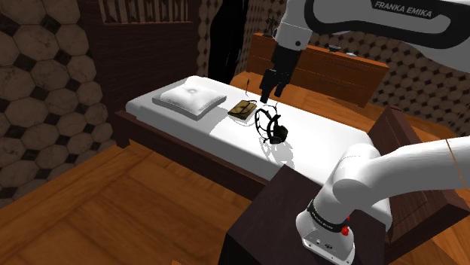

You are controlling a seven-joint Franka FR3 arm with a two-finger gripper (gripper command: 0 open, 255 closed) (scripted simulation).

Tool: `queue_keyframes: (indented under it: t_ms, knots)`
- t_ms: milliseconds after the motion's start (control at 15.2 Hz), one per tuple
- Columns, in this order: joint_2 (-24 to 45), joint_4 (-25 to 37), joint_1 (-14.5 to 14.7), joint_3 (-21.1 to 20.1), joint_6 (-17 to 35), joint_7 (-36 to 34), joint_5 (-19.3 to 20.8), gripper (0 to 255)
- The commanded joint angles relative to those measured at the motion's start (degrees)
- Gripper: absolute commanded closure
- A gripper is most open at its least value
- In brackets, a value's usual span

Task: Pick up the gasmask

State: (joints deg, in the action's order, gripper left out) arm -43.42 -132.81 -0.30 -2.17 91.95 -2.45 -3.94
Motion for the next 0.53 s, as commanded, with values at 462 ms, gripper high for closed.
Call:
queue_keyframes:
  t_ms: [462]
  knots:
    - [9.2, 0.7, -2.9, 6.6, 6.2, 5.9, 2.7, 0]
